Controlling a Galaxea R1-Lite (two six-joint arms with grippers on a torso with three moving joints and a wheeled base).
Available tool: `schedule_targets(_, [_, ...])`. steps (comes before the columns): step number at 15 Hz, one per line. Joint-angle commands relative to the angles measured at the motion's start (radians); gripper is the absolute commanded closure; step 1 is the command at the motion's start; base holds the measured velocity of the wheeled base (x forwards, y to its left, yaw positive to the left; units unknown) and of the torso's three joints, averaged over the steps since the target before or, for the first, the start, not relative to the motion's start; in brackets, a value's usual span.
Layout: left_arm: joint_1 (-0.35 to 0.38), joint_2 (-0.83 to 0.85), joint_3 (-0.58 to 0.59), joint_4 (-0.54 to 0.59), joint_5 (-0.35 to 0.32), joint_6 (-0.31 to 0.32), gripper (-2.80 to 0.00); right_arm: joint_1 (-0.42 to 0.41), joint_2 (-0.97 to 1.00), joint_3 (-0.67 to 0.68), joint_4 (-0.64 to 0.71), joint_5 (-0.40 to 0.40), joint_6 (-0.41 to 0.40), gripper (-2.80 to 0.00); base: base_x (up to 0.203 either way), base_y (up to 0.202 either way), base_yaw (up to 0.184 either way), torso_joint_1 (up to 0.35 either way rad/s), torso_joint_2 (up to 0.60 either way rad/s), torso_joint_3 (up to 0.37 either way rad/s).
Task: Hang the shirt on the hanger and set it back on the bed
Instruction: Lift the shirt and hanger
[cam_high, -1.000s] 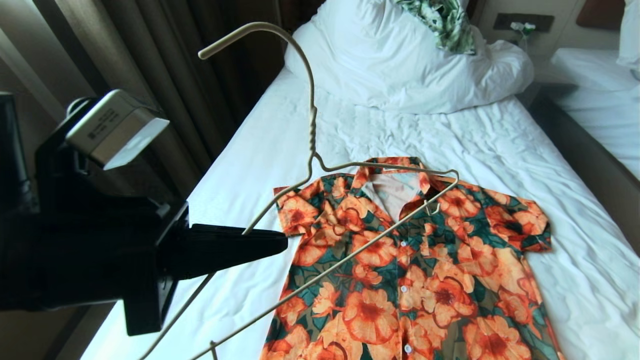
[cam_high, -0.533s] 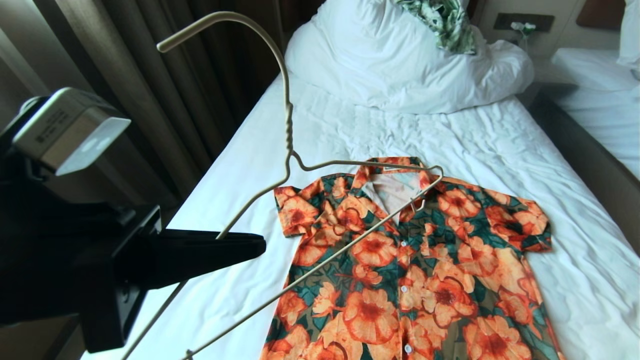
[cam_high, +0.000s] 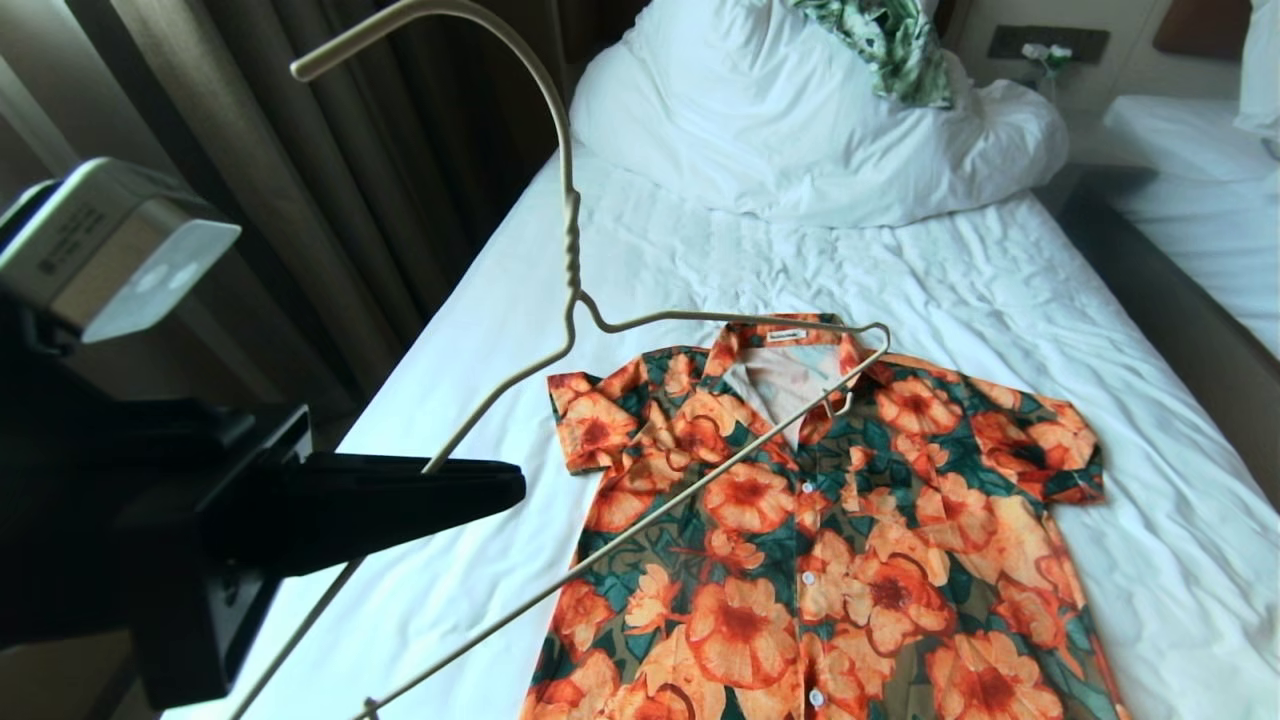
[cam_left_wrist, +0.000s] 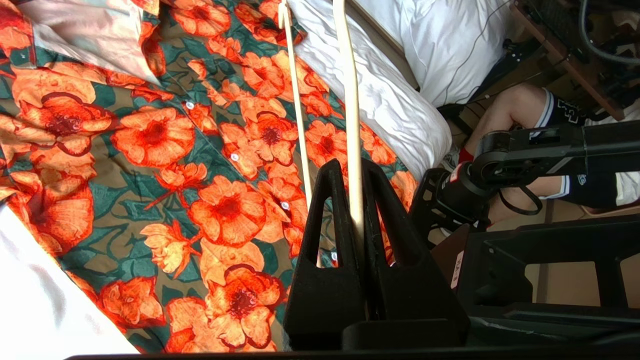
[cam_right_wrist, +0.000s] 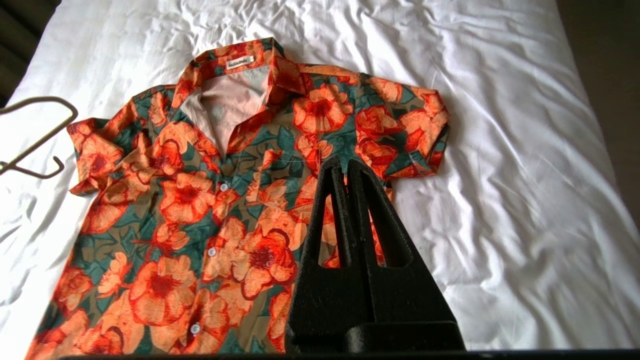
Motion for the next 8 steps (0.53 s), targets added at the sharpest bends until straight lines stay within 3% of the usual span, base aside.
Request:
schedule_targets(1, [0.0,0.005,-0.005,0.0,-0.002,-0.001,0.0,0.002,0.148,-0.098,0.041,0.007,0.04,0.0,0.0,0.0,0.0,0.0,0.0,0.0])
schedule_targets(4, [0.003,0.005,-0.002,0.0,0.001,-0.001,0.0,0.003,0.285,-0.222,0.13,0.042,0.112,0.0,0.0,0.0,0.0,0.0,0.0,0.0])
schedule_targets(8, [0.012,-0.005,0.008,0.0,0.022,-0.001,0.0,0.016,0.462,-0.31,0.151,0.063,0.141,0.0,0.0,0.0,0.0,0.0,0.0,0.0])
